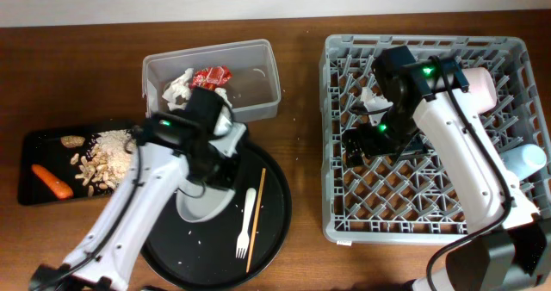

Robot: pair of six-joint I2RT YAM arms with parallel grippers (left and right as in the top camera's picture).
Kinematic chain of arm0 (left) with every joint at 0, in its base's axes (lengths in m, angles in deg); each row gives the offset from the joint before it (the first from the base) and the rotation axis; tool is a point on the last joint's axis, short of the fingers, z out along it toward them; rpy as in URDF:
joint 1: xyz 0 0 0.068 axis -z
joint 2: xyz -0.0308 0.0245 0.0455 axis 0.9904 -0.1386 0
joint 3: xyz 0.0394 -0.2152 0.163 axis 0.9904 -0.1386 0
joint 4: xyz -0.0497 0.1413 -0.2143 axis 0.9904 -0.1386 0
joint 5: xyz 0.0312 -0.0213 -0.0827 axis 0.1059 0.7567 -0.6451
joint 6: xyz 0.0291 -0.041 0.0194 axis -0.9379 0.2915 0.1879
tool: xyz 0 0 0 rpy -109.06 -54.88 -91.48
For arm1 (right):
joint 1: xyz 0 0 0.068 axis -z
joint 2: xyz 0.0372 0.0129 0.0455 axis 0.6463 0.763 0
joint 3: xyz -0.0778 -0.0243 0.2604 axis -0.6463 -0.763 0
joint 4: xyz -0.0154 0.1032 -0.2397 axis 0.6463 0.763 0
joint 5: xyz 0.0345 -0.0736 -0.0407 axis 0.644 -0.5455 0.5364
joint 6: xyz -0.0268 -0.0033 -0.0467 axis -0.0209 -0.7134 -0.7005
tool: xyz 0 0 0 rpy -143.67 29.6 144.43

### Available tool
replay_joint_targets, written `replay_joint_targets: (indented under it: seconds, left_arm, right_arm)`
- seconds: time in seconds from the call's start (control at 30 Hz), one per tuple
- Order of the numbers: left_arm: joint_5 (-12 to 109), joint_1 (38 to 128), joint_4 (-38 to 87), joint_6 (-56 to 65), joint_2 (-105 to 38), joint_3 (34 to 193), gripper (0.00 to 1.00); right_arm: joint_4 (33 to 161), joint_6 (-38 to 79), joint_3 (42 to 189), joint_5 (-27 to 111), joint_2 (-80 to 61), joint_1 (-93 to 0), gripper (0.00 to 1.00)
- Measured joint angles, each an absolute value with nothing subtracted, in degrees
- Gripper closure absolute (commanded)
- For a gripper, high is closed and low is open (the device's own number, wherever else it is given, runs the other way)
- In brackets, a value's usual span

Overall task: Sort waste into correct bins and load items into the dishwasher rack
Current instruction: 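Set the empty plate back on the round tray and retract left gripper, then grasp the edge of the white plate with the right gripper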

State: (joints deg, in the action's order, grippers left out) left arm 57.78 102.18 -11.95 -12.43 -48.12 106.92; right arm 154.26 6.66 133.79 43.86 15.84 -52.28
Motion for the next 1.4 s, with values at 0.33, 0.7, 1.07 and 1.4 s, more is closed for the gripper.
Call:
replay_joint_targets:
  seconds: [0.33, 0.7, 1.07, 1.4]
  left_arm:
    - [63.84, 107.42, 8.18, -10.55, -60.36, 100.19, 0.89]
    - [65.59, 104.60, 2.19, -10.77, -55.46, 100.80, 0.28]
    - [68.74, 67.18, -9.86, -7.27, -36.78, 101.57, 0.01]
    - [68.74, 65.98, -9.83, -6.44, -36.75, 101.59, 0.01]
  right_arm:
    - [154.24, 6.68, 133.79, 43.84, 15.84, -52.28, 0.02]
    - [152.64, 6.70, 133.79, 45.72, 15.84, -52.28, 0.02]
    - [128.95, 14.24, 133.71, 46.55, 19.42, -79.47, 0.00]
    - [117.34, 26.42, 133.71, 42.75, 39.90, -84.49, 0.26]
